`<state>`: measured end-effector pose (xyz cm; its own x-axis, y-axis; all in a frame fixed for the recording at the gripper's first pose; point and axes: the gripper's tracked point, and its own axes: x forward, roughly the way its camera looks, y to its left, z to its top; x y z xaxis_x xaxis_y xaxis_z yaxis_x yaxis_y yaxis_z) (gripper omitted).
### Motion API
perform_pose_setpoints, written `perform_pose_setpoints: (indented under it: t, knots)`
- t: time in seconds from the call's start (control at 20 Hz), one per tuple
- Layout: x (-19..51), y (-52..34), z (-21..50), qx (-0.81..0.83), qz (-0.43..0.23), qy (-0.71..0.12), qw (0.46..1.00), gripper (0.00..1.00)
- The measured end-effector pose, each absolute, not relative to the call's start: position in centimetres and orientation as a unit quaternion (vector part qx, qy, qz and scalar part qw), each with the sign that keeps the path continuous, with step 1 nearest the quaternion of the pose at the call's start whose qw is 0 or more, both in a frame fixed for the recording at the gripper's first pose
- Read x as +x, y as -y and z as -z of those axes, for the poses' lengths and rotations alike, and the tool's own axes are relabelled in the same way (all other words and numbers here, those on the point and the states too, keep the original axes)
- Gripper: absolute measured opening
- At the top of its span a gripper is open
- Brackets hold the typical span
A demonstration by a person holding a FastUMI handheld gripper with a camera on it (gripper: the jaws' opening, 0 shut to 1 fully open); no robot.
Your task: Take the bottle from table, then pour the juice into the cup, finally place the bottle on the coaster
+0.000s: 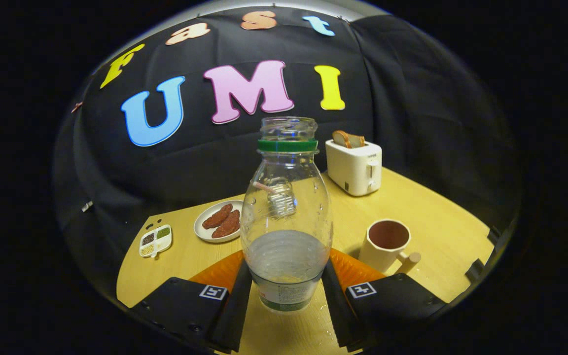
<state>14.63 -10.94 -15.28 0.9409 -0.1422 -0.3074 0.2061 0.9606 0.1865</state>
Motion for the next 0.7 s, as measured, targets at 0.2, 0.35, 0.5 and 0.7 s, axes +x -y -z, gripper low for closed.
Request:
perform_pose_setpoints:
  t: [0.2,0.35,0.5,0.7]
  knots:
    - [17.3,9.3,14.1,0.047,0.097,-0.116,0.987,0.73]
    - [19.9,8.9,14.4,0.035,0.113,-0.106,0.987,0.73]
    - [22.5,9.2,15.9,0.039,0.129,-0.117,0.984,0.73]
    - [25.7,10.4,18.2,0.032,0.152,-0.121,0.98,0.74]
